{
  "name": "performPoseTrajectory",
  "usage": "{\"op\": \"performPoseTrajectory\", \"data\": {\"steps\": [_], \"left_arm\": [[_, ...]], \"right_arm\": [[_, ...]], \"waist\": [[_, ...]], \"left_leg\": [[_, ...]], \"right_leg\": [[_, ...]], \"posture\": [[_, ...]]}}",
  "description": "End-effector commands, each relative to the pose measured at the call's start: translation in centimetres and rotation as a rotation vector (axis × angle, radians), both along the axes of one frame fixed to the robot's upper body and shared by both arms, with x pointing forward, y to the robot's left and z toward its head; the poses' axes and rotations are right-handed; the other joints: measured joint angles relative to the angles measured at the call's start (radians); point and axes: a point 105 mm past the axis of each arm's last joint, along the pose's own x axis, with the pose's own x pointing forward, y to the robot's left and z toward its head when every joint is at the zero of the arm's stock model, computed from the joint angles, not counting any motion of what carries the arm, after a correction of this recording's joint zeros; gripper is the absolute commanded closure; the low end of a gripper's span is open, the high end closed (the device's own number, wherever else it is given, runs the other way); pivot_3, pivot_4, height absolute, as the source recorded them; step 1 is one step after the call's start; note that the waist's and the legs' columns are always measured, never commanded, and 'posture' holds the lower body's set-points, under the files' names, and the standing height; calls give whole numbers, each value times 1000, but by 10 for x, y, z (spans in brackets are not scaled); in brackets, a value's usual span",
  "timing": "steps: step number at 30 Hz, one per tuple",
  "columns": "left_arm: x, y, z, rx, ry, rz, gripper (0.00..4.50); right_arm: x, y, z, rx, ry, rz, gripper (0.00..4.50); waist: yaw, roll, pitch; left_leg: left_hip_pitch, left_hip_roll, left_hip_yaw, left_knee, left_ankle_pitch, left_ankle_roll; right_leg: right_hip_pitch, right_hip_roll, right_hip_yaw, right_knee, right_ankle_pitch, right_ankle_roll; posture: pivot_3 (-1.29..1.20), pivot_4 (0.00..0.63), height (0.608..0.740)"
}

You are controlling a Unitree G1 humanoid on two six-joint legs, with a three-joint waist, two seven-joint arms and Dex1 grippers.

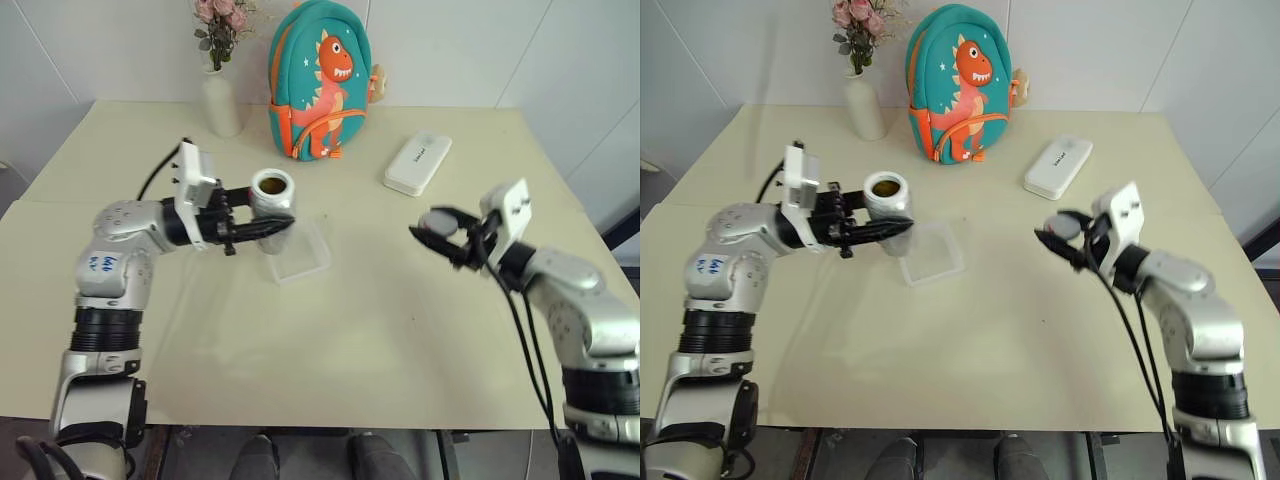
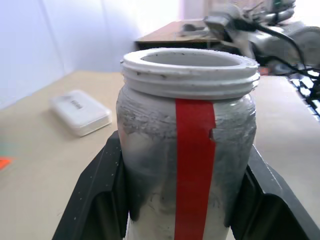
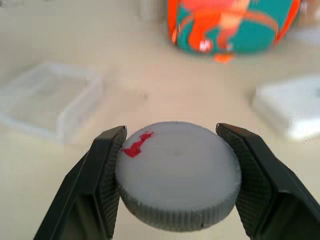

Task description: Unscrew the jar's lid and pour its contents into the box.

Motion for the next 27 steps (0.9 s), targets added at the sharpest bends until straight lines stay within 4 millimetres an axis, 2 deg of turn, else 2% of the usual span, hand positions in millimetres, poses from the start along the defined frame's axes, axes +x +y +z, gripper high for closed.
{"op": "performPoseTrajectory", "data": {"steps": [1,4,13,14,15,19,22,27], "left_arm": [[8,16,1,-3,-32,70,2471],[15,23,-2,-12,-28,103,2471],[27,35,-3,-20,-36,147,2471],[28,36,-3,-18,-40,151,2471],[29,36,-2,-16,-43,154,2471],[33,38,-1,-16,-55,165,2471],[35,38,0,-13,-64,171,2471],[40,38,4,14,-120,194,2471]], "right_arm": [[-7,6,-13,27,-14,-44,1943],[-7,4,-39,66,26,-108,1943],[-4,-1,-70,96,57,-186,1943],[-3,-1,-70,99,54,-193,1943],[-3,-1,-70,99,51,-197,1220],[-5,-1,-69,64,29,-177,21],[-7,-3,-65,33,5,-164,21],[-26,-5,-38,-19,-72,-36,21]], "waist": [[0,0,0],[1,0,0],[1,0,0],[2,0,0],[2,0,0],[3,0,0],[4,0,0],[9,0,0]], "left_leg": [[0,0,0,1,0,0],[1,0,0,2,1,0],[1,0,0,1,1,0],[1,0,0,1,1,0],[0,0,0,1,1,0],[1,0,0,1,1,0],[1,0,0,1,1,0],[0,0,0,1,1,0]], "right_leg": [[0,0,0,0,0,1],[1,0,0,1,0,1],[1,0,0,1,1,1],[1,0,0,0,1,1],[1,0,0,0,1,1],[1,0,0,1,1,1],[1,0,0,1,1,1],[1,0,0,1,1,1]], "posture": [[0,150,740],[0,150,740],[0,150,740],[0,150,740],[0,150,740],[0,150,740],[0,150,740],[0,150,740]]}}
